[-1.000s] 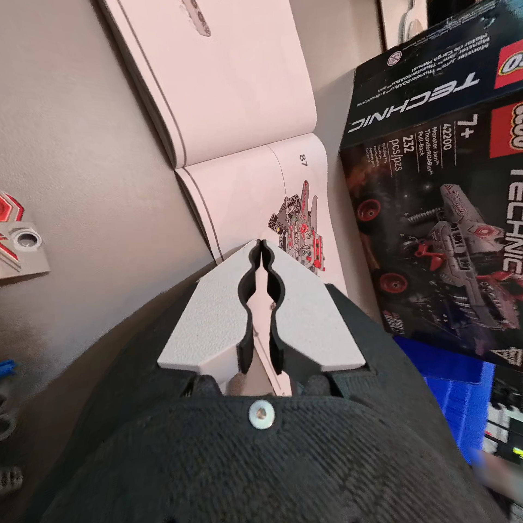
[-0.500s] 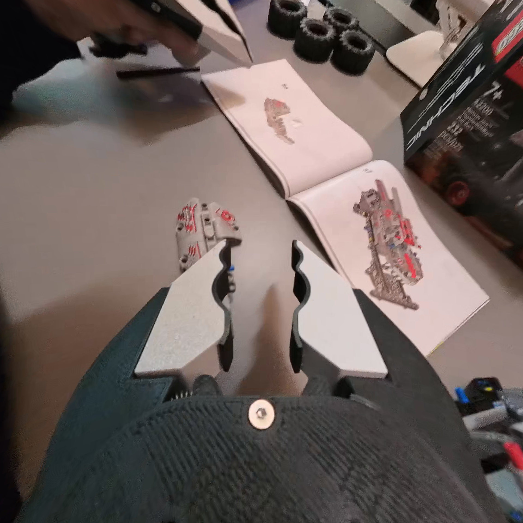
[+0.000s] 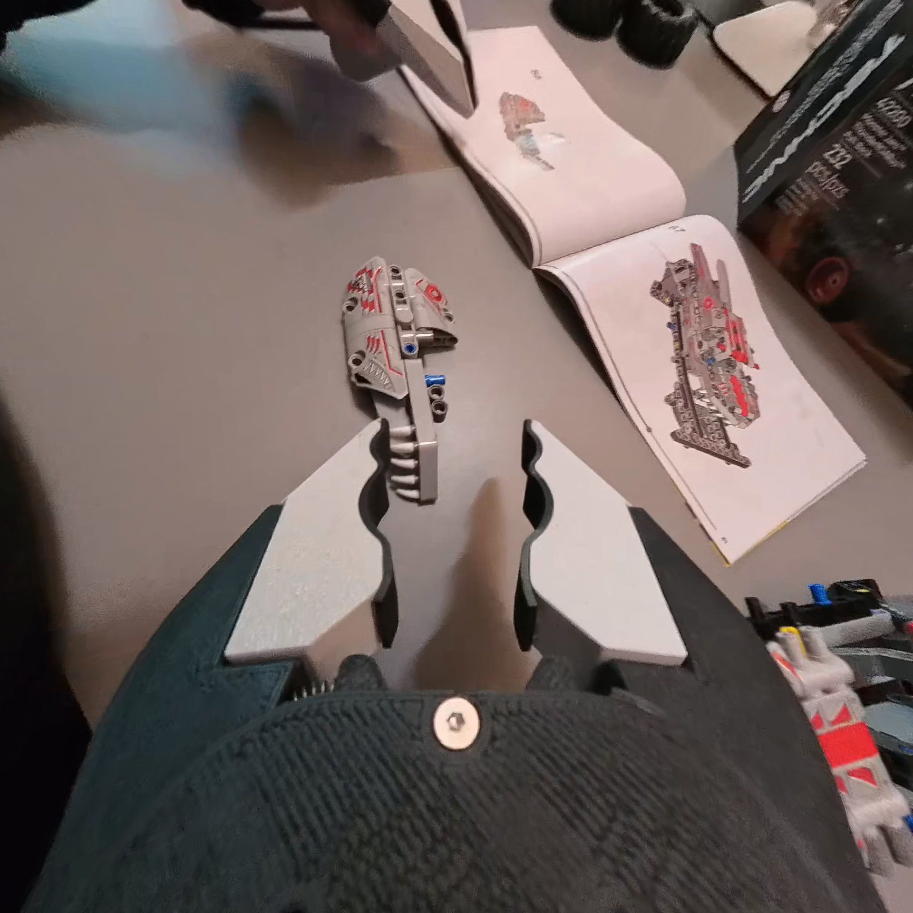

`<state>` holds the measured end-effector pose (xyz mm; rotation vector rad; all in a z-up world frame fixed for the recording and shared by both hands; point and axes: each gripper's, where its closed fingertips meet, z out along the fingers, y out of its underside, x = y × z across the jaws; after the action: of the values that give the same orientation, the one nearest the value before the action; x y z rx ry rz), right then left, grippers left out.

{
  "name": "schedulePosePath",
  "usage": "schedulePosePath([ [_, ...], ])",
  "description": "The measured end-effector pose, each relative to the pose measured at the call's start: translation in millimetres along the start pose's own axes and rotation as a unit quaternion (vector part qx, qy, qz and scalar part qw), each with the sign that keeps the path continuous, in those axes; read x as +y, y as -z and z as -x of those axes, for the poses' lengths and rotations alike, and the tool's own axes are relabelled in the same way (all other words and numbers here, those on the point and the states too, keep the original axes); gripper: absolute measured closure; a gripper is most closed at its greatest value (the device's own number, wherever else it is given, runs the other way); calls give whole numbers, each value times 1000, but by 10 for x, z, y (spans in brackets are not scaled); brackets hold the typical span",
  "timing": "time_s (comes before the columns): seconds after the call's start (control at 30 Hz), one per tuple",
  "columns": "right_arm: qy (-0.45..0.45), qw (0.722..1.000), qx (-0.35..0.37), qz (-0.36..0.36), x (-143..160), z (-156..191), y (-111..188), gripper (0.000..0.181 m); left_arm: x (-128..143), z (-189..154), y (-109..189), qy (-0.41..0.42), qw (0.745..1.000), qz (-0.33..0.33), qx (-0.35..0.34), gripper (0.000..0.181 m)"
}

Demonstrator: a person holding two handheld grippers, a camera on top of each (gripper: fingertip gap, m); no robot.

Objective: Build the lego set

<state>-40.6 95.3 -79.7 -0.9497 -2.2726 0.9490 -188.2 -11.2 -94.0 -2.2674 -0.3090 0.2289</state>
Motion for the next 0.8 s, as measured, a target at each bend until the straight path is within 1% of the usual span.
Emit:
schedulePosePath([
  [0.1, 20, 1000, -12, 0, 34, 49, -14, 131, 25, -245, -3, 3, 999, 7, 53, 179],
  [0.17, 26, 999, -27, -1, 49, 100, -38, 136, 48, -343, 9, -7, 998, 14, 68, 178],
  [0.23, 33, 999, -30, 1, 70, 113, -69, 143, 75, -385, 21, -22, 997, 23, 69, 178],
  [0.3, 38, 999, -31, 6, 100, 113, -98, 146, 98, -399, 31, -32, 997, 33, 64, 178],
  [0.43, 45, 998, -33, 3, 106, 121, -140, 158, 95, -374, 38, -28, 998, 33, 52, 178],
  [0.63, 46, 998, -28, -8, 46, 85, -241, 159, 12, -318, -6, -15, 999, 16, 43, 178],
  [0.8, 59, 998, -20, 1, 27, 46, -285, 158, -16, -315, -46, -15, 999, 10, 45, 178],
])
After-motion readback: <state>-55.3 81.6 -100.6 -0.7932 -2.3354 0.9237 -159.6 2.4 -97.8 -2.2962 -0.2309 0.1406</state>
